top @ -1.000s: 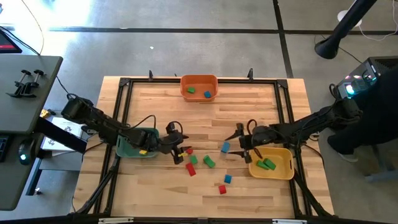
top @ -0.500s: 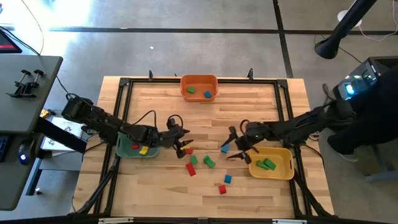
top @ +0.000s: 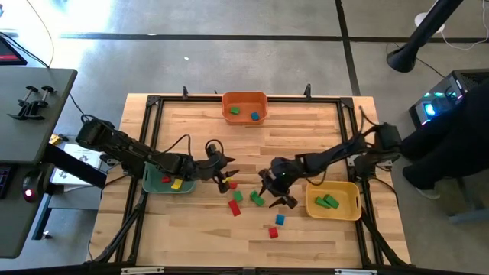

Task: Sort blocks by size
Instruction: Put the green arch block into the green bin

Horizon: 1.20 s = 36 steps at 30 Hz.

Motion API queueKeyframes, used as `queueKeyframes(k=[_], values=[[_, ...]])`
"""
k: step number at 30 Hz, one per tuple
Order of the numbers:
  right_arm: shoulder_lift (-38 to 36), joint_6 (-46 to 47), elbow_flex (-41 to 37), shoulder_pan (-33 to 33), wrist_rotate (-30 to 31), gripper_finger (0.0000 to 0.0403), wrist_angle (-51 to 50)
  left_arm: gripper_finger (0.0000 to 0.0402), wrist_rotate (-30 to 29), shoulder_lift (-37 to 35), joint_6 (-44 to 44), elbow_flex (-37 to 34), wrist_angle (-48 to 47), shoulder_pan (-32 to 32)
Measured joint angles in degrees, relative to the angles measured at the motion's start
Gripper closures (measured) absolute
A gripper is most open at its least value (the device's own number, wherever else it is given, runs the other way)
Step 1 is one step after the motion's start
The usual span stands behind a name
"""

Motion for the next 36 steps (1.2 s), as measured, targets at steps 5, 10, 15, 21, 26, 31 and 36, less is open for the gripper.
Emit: queueKeyframes(k=[5,10,15,21,26,31,36], values=[[3.2,-1.5,0.8,-0.8,-1.6,0.014,0.5,0.019,-2.6,0.0,0.7,0.0,1.9,0.0],[4.5,-3.6,1.1,-1.5,-1.7,0.014,1.4,0.019,-3.8,0.0,0.7,0.0,2.7,0.3],[5.6,-5.8,1.1,-1.6,-1.8,0.014,2.4,0.019,-3.9,0.0,0.7,0.0,2.8,0.3],[5.8,-10.7,1.1,-2.5,-1.8,0.014,0.3,0.019,-8.3,0.0,3.5,0.0,9.2,0.3],[5.8,-14.0,1.1,-2.8,-2.6,0.014,0.1,0.019,-10.3,0.0,10.7,0.0,17.9,0.6],[8.6,-13.9,1.1,-2.8,-5.4,0.0155,1.8,0.019,-10.3,0.0,12.6,0.0,21.7,1.6],[10.8,-11.9,1.0,-3.6,-9.2,0.0203,4.7,0.019,-10.3,0.0,12.1,0.0,21.6,1.8]])
